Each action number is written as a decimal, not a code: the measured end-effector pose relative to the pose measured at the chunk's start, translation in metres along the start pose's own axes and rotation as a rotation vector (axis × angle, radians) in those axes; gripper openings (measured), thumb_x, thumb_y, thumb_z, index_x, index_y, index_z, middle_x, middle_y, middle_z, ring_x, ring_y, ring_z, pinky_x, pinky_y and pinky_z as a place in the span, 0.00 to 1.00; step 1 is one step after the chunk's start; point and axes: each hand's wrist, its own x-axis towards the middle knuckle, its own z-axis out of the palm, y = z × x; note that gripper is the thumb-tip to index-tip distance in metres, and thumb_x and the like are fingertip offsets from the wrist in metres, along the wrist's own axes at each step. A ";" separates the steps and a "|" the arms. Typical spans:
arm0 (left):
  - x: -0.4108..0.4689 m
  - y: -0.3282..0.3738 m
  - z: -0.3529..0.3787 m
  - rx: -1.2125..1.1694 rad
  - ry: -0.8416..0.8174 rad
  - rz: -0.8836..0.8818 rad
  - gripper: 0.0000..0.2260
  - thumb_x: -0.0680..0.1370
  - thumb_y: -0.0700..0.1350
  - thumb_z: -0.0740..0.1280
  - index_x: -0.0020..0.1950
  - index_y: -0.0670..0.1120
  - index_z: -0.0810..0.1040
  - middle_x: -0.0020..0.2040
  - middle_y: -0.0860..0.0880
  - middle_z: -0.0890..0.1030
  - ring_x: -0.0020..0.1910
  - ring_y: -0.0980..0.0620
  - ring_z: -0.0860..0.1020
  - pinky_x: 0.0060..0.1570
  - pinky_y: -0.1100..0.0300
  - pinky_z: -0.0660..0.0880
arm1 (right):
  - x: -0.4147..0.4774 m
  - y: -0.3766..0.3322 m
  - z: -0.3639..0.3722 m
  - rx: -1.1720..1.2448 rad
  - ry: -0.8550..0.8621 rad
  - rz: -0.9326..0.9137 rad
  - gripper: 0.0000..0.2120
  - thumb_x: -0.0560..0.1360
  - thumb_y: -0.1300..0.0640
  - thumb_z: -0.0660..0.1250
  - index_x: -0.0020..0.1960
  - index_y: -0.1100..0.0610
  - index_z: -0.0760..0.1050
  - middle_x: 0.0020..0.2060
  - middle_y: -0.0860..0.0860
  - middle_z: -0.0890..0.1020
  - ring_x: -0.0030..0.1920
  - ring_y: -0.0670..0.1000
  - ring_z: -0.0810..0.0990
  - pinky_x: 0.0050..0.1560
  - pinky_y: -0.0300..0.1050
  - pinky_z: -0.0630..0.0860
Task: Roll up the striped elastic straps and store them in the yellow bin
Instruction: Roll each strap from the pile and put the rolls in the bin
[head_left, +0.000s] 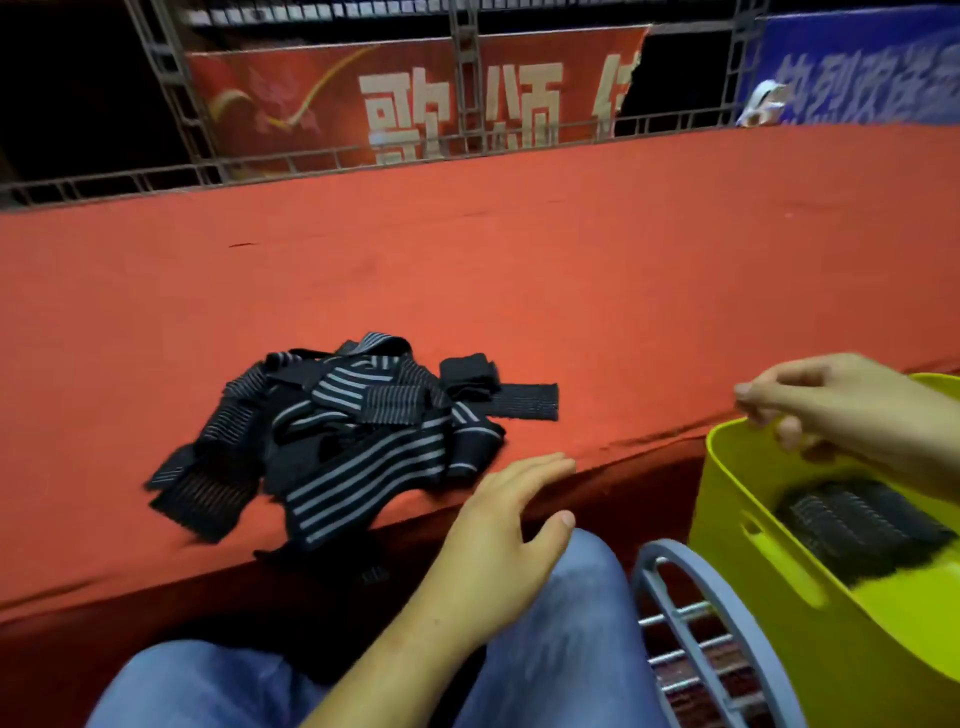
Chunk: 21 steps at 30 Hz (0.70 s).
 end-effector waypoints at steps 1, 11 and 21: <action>-0.004 -0.007 -0.006 -0.007 0.025 -0.030 0.20 0.80 0.44 0.70 0.72 0.56 0.77 0.71 0.65 0.74 0.72 0.72 0.66 0.72 0.74 0.59 | -0.003 -0.011 0.011 0.096 -0.023 -0.011 0.14 0.81 0.54 0.71 0.40 0.61 0.80 0.25 0.47 0.78 0.21 0.43 0.70 0.24 0.36 0.63; -0.029 -0.087 -0.073 0.075 0.287 -0.212 0.18 0.77 0.41 0.74 0.66 0.53 0.81 0.65 0.59 0.79 0.67 0.65 0.73 0.68 0.75 0.62 | -0.017 -0.078 0.143 0.243 -0.253 -0.173 0.12 0.80 0.53 0.72 0.38 0.54 0.83 0.33 0.52 0.82 0.31 0.53 0.72 0.26 0.39 0.66; -0.048 -0.133 -0.101 0.110 0.309 -0.397 0.24 0.76 0.43 0.75 0.72 0.50 0.76 0.69 0.53 0.77 0.70 0.52 0.73 0.74 0.57 0.66 | 0.026 -0.094 0.256 0.234 -0.259 -0.120 0.20 0.82 0.53 0.71 0.72 0.44 0.73 0.65 0.49 0.78 0.48 0.53 0.87 0.37 0.49 0.83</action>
